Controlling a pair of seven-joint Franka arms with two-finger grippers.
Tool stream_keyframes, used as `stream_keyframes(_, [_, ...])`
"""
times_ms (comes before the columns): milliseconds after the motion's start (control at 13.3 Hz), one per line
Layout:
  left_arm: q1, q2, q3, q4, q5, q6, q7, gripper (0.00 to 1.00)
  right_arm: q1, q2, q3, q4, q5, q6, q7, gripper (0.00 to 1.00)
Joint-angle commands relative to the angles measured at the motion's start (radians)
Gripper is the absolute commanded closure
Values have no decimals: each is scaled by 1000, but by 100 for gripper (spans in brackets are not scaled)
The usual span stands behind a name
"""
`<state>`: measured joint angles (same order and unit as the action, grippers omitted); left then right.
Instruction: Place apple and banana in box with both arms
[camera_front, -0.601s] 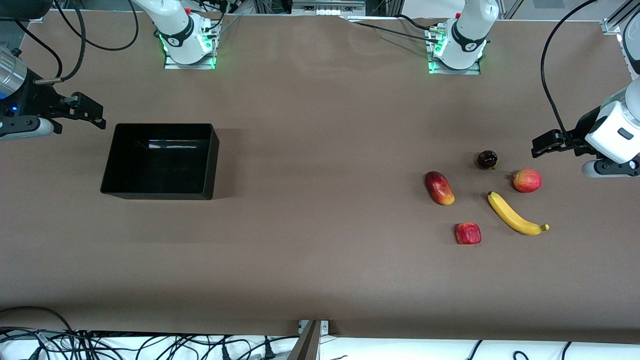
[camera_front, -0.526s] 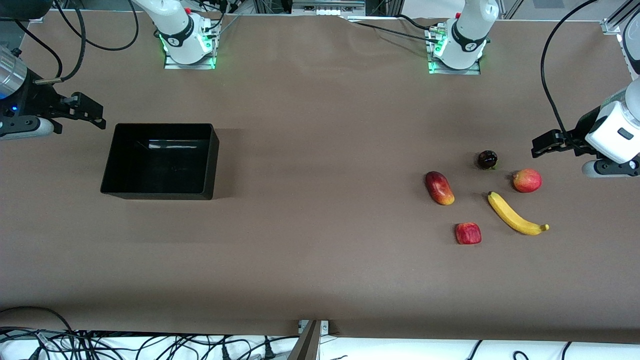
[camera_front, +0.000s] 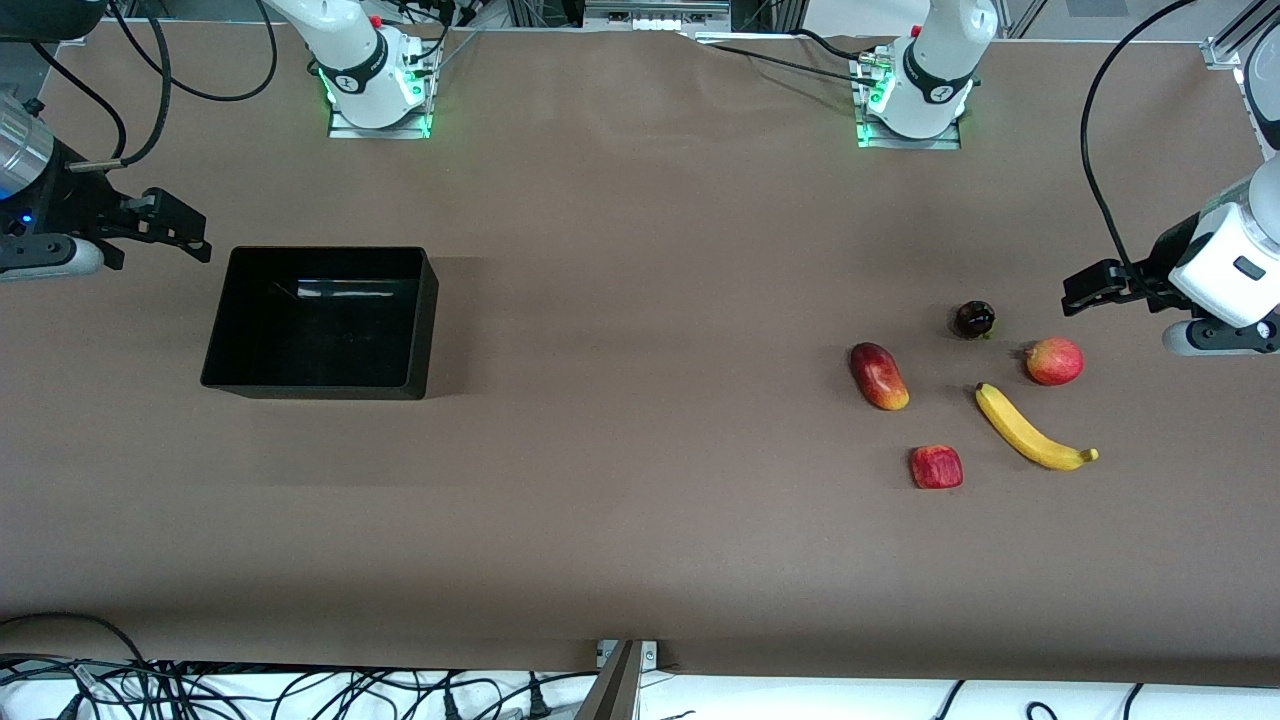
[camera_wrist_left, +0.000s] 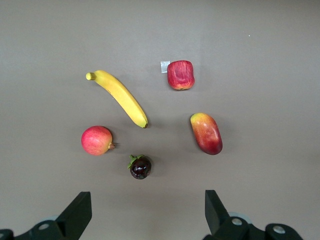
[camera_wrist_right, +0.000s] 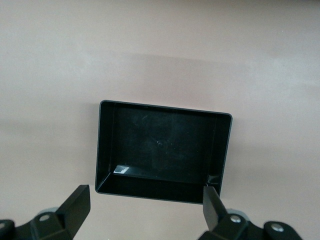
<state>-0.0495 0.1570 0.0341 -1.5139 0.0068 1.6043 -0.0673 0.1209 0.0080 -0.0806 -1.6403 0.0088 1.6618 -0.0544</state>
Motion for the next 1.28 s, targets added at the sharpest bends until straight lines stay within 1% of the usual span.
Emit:
stream_keyframes(0, [-10, 18, 4, 34, 1, -21, -9, 0, -9, 52, 2, 16, -4, 16, -5, 0])
stream_keyframes(300, [-10, 18, 4, 34, -2, -21, -8, 0, -14, 59, -1, 13, -15, 6, -33, 0])
stream_keyframes(376, [-9, 18, 4, 34, -1, -21, -5, 0, -14, 99, -4, 16, -16, -26, -36, 0])
stream_keyframes(451, [-10, 18, 4, 35, -1, -21, -6, 0, -12, 104, -7, 7, -33, -61, -22, 0])
stream_keyframes(526, [-10, 18, 4, 34, -1, -21, -8, 0, -14, 118, -10, -19, -52, -51, -21, 0])
stream_keyframes(601, [-10, 18, 4, 34, -1, -21, -8, 0, -17, 131, -33, -71, -55, 13, -21, 0])
stream_keyframes(751, [-10, 18, 4, 34, -1, -21, -6, 0, -17, 122, -73, -240, -55, 187, -19, 0])
stream_keyframes(826, [-10, 18, 4, 35, -1, -21, -9, 0, -17, 119, -94, -304, -55, 260, -25, 0])
stream_keyframes(1052, [-10, 18, 4, 34, -2, -21, -6, 0, -17, 125, -140, -450, -55, 441, -31, 0])
stream_keyframes(1202, [-10, 18, 4, 35, -4, -21, -8, 0, -18, 138, -166, -553, -55, 588, -36, 0])
